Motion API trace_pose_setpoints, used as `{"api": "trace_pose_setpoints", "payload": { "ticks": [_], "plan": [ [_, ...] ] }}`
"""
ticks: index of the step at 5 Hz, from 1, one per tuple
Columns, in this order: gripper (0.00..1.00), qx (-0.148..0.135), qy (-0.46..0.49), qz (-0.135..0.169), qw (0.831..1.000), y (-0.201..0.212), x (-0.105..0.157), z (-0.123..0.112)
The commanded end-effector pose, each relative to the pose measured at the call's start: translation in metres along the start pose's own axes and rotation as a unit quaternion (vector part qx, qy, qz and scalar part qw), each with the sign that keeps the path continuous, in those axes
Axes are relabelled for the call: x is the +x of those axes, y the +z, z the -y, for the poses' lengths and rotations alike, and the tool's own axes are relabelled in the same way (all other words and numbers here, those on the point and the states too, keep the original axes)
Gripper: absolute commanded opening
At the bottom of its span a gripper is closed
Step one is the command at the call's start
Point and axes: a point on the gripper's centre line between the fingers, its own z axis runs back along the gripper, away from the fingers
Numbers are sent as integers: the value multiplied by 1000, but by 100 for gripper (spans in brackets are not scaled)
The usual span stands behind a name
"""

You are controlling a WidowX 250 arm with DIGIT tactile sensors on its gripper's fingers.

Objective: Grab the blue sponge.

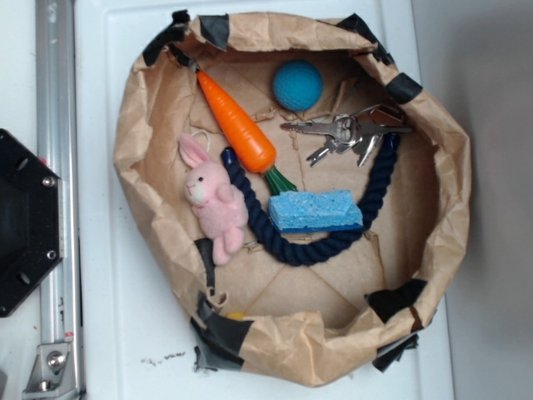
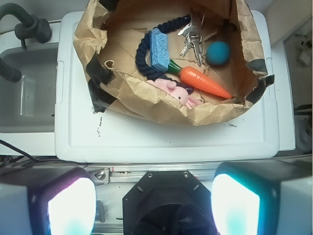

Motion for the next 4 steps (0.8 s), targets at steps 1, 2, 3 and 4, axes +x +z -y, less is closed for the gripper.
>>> {"api": "trace_pose_setpoints", "payload": {
  "ticks": [1, 2, 3, 4],
  "plan": [
    [100, 0, 0, 0, 1000, 0, 0, 0],
    [100, -2, 54, -17, 998, -55, 45, -21],
    [100, -2, 131, -59, 990, -113, 81, -54],
    [100, -29, 148, -84, 985, -172, 122, -66]
  ]
}}
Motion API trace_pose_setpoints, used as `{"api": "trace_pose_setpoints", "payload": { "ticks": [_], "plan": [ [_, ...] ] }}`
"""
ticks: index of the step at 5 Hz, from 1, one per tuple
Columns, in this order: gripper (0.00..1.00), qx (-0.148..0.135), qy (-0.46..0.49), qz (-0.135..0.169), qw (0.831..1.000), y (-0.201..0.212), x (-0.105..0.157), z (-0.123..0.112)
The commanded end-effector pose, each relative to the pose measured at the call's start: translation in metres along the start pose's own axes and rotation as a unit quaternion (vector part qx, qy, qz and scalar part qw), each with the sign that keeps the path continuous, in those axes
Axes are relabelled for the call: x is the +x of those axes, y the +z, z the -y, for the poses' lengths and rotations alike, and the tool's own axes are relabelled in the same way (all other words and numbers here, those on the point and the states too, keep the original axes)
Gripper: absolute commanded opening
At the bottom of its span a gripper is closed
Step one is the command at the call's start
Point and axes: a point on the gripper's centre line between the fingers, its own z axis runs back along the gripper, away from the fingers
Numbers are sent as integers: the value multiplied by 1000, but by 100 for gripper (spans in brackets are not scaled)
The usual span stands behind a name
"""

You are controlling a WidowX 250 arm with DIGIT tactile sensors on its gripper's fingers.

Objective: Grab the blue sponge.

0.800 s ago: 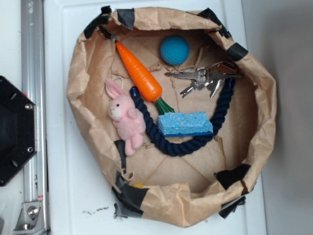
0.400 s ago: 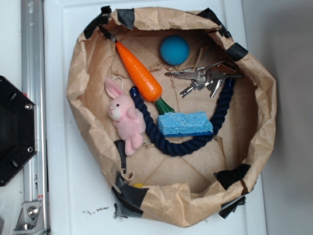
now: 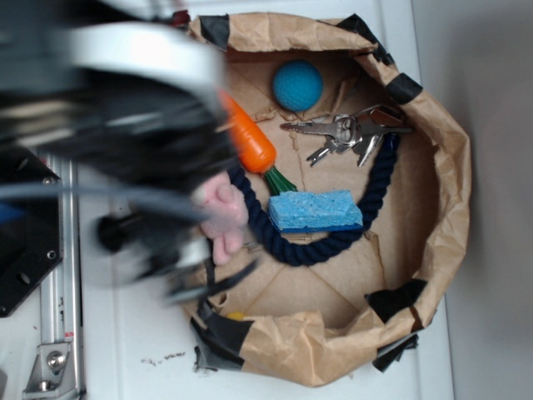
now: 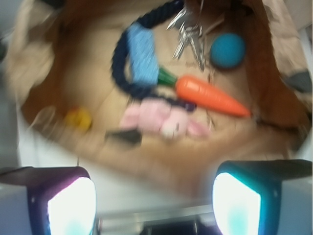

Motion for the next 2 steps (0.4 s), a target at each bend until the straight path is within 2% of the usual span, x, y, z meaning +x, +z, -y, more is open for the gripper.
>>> {"api": "trace_pose_setpoints", "payload": {
  "ticks": [1, 2],
  "plan": [
    [100, -21, -6, -54, 998, -94, 94, 24],
    [70, -13, -76, -79, 994, -126, 112, 65]
  ]
}}
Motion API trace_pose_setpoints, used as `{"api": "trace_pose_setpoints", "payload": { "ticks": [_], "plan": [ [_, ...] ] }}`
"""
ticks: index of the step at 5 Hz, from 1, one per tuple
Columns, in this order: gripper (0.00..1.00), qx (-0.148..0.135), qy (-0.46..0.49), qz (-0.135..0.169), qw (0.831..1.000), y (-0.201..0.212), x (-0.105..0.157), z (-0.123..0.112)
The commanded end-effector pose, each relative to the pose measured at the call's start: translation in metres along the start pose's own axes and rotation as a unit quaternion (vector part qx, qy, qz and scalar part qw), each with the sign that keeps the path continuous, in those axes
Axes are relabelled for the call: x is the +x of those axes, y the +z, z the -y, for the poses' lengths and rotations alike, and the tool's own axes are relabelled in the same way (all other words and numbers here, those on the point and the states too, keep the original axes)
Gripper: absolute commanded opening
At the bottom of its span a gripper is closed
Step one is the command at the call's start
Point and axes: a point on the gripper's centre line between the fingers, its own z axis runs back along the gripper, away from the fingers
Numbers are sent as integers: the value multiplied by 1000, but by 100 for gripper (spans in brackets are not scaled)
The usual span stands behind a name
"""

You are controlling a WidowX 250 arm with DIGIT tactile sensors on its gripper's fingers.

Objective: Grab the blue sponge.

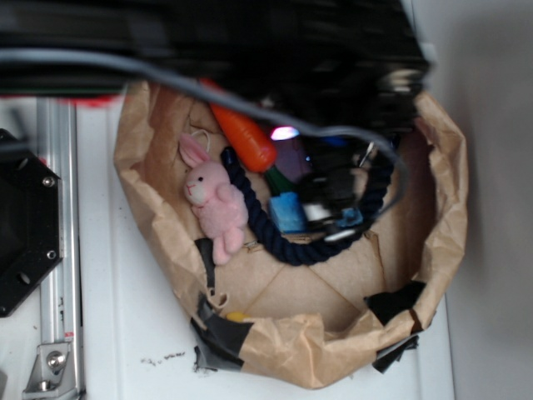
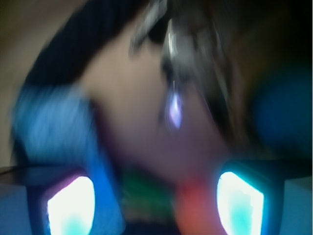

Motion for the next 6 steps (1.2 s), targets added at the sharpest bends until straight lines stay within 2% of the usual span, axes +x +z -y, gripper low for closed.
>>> {"api": "trace_pose_setpoints", "payload": {
  "ticks": [1, 2, 3, 4, 5, 6],
  "plan": [
    [0, 13, -81, -19, 996, -28, 13, 51],
    [0, 12, -96, -23, 995, -16, -2, 49],
    [0, 16, -95, 1, 995, -1, -24, 50],
    [51, 26, -92, 23, 995, 19, -44, 42],
    [100, 35, -80, 58, 995, 31, -45, 35],
    [100, 28, -74, 62, 995, 26, -32, 36]
  ]
}}
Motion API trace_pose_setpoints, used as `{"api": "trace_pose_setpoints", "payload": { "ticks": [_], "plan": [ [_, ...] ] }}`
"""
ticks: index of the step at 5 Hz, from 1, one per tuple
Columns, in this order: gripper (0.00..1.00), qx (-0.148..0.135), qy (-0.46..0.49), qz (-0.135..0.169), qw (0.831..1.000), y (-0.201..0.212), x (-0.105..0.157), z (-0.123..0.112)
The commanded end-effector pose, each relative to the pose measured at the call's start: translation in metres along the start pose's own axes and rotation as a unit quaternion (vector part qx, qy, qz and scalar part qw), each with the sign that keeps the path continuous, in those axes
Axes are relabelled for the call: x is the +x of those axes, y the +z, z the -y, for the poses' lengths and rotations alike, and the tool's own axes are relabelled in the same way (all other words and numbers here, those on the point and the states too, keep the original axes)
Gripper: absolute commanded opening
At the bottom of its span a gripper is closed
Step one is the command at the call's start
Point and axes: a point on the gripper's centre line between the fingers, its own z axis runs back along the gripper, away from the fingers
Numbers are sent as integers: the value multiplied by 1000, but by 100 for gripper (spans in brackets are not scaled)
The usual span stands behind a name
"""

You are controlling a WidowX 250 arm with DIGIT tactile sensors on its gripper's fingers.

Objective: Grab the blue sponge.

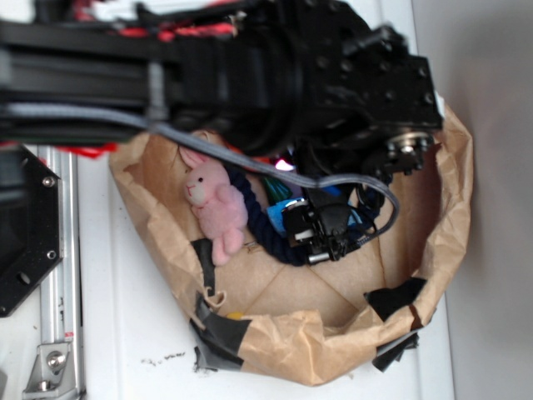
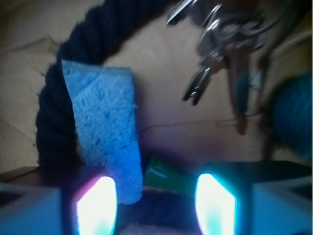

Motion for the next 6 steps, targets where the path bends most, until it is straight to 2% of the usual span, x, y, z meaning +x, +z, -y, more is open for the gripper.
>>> {"api": "trace_pose_setpoints", "payload": {
  "ticks": [1, 2, 3, 4, 5, 6],
  "plan": [
    [100, -22, -44, 38, 998, -17, 22, 11],
    [100, -24, -82, 16, 996, -41, 21, 23],
    [100, 10, -104, -6, 995, -68, 11, 37],
    [100, -4, -121, -10, 993, -72, -4, 46],
    [0, 10, -125, 11, 992, -67, -12, 50],
    [0, 11, -111, 13, 994, -67, -5, 40]
  ]
}}
